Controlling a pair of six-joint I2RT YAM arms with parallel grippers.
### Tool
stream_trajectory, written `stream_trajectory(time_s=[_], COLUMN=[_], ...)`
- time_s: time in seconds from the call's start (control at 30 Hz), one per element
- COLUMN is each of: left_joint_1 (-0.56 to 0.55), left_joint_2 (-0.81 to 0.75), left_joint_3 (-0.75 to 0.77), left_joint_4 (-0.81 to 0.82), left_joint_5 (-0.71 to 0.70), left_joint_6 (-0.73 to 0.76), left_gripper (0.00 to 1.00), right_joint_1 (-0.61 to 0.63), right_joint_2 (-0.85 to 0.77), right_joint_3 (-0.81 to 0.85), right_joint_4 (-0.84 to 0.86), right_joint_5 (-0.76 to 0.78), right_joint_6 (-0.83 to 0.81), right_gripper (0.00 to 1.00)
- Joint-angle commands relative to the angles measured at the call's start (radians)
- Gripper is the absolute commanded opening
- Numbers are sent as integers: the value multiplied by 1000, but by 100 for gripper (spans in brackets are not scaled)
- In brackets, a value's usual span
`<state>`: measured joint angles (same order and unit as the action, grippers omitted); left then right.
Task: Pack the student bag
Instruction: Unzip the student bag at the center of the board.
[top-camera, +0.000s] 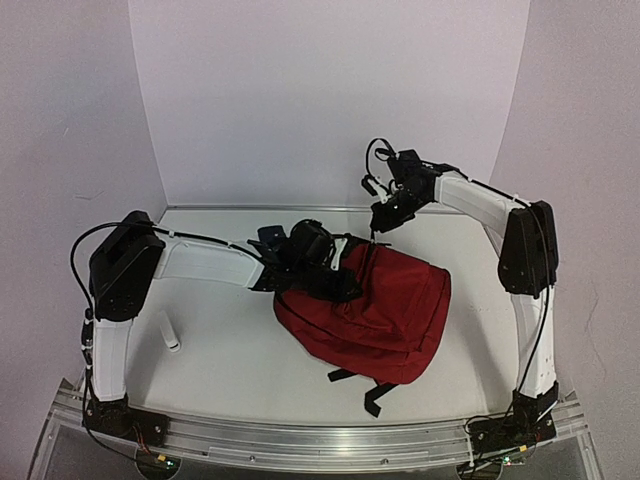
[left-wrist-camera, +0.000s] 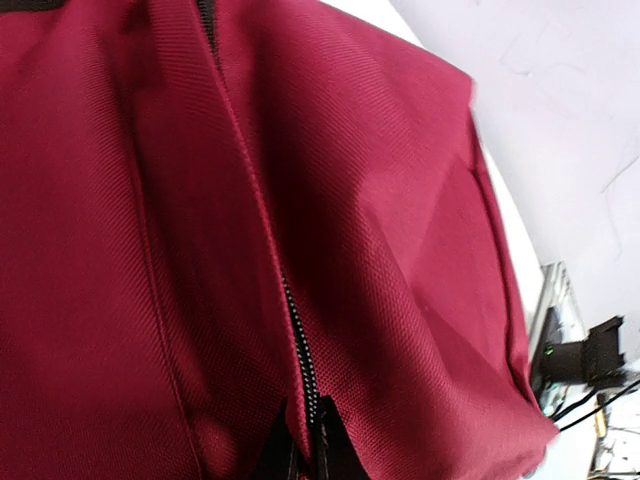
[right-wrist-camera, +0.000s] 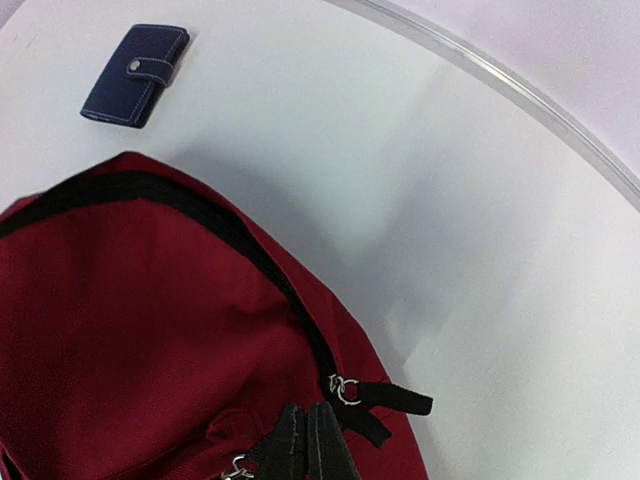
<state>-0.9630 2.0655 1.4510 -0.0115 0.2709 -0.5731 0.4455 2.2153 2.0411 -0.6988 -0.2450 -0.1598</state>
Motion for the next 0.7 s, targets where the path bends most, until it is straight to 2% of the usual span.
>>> stream_trajectory(time_s=[0.0, 0.07, 0.17, 0.23, 0.3, 0.37, 0.43, 0.57, 0.67], left_joint_1=[-37, -37, -27, -11, -7, -6, 1, 6, 7], left_joint_2=[37, 34, -16, -72, -135, -203, -241, -216, -175], left_joint_3=[57, 53, 16, -15, -37, -58, -63, -12, 35], left_joint_4=[57, 60, 42, 3, -72, -140, -197, -288, -286], left_joint_5=[86, 53, -29, -63, -139, -216, -248, -261, -208], left_joint_6=[-94, -116, -139, -148, -150, -149, -141, -98, -62], left_gripper=[11, 19, 30, 43, 54, 61, 65, 66, 66], right_joint_1=[23, 31, 31, 26, 19, 14, 11, 5, 3], right_joint_2=[-25, -55, -121, -193, -271, -370, -470, -615, -680], right_joint_3=[32, -16, -90, -136, -213, -318, -419, -615, -733], right_joint_4=[94, 94, 94, 94, 94, 94, 94, 72, 36], right_joint_5=[-49, -76, -55, -32, -26, -19, -5, 1, 11], right_joint_6=[56, 67, 73, 72, 82, 84, 78, 57, 22], right_gripper=[0, 2, 32, 63, 81, 94, 98, 98, 98])
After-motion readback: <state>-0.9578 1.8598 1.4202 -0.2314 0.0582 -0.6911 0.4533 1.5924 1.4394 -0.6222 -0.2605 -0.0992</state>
